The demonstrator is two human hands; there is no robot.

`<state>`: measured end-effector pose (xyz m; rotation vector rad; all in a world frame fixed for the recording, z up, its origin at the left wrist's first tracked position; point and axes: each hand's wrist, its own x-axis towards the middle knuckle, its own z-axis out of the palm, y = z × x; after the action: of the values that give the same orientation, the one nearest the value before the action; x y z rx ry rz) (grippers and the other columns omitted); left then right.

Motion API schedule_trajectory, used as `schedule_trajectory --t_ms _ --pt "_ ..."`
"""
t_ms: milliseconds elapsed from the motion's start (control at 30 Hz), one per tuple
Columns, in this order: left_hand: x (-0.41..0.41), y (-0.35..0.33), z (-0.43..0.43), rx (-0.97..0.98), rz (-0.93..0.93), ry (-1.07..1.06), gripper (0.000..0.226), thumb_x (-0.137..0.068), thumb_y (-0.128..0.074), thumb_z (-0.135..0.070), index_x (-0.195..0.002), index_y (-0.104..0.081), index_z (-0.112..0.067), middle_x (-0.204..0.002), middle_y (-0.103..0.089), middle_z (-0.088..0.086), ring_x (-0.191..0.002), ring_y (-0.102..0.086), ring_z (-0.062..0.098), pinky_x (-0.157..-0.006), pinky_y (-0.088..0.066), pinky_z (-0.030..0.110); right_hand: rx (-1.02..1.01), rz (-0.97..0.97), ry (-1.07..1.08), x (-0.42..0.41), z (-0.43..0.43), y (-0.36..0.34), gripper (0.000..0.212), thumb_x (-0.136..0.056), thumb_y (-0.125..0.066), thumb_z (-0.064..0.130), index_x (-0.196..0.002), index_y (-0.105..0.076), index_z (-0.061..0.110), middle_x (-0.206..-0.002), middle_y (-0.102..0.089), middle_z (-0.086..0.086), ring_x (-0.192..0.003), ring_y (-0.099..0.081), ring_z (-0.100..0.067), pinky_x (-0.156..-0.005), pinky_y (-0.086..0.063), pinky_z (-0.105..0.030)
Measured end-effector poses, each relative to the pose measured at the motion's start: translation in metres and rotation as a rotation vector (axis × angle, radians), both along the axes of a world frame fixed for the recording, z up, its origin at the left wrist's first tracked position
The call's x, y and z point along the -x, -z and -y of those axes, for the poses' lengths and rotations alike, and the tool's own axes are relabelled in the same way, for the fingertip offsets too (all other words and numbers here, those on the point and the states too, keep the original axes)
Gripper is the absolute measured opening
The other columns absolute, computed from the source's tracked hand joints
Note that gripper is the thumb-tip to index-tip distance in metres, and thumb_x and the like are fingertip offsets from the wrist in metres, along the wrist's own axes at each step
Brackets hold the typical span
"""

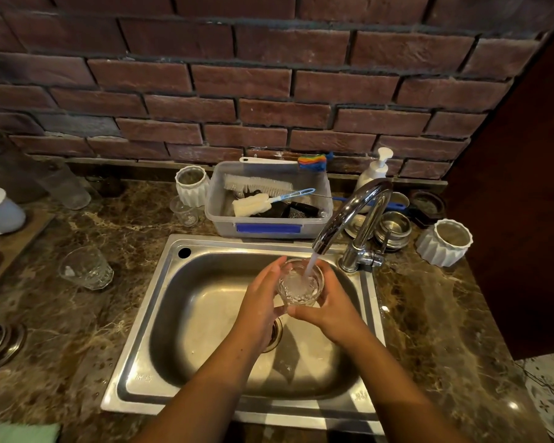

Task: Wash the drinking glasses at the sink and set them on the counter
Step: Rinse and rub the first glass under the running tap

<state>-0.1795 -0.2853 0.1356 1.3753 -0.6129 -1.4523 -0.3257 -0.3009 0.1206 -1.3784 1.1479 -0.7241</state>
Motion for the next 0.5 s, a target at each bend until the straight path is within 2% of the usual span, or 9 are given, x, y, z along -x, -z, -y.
schedule_trajectory --t_ms 100,233,333,500 --pt "-0.0008 -0.0004 0.0000 -0.020 0.018 -0.011 0.030 -0.103 -0.050 -0.043 -0.128 -0.065 -0.037 -0.130 -0.066 -0.003 -0.120 -0.062 0.019 -0.101 -0.053 0.049 -0.004 -0.018 -0.054 -0.0020 -0.0001 -0.0003 0.083 -0.064 -0.091 0.023 -0.131 -0.047 0.044 -0.119 -0.066 0.022 -0.116 -0.064 -0.004 -0.089 -0.055 -0.021" --pt "-0.0006 0.0005 0.0007 -0.006 0.025 -0.006 0.028 -0.104 -0.049 -0.040 -0.126 -0.066 -0.038 -0.129 -0.067 -0.005 -0.120 -0.062 0.016 -0.100 -0.053 0.049 -0.010 -0.004 -0.013 -0.0008 0.0019 -0.0004 0.086 -0.061 -0.091 0.027 -0.131 -0.045 0.046 -0.117 -0.066 0.026 -0.114 -0.064 0.001 -0.086 -0.054 -0.016" --pt "-0.0004 0.0013 0.0002 -0.022 0.040 -0.010 0.030 -0.104 -0.049 -0.041 -0.128 -0.066 -0.036 -0.131 -0.066 -0.002 -0.120 -0.061 0.020 -0.104 -0.051 0.051 -0.003 -0.019 -0.050 -0.0014 0.0008 -0.0017 0.082 -0.061 -0.091 0.028 -0.127 -0.048 0.051 -0.119 -0.066 0.022 -0.115 -0.064 -0.003 -0.090 -0.056 -0.023" --pt "0.0013 0.0004 0.0009 -0.023 0.037 -0.002 0.029 -0.105 -0.048 -0.038 -0.128 -0.065 -0.036 -0.130 -0.066 -0.003 -0.121 -0.060 0.018 -0.102 -0.052 0.049 -0.018 0.002 -0.020 0.0005 0.0018 -0.0018 0.085 -0.061 -0.091 0.027 -0.130 -0.046 0.047 -0.116 -0.067 0.024 -0.114 -0.064 -0.001 -0.087 -0.055 -0.019"
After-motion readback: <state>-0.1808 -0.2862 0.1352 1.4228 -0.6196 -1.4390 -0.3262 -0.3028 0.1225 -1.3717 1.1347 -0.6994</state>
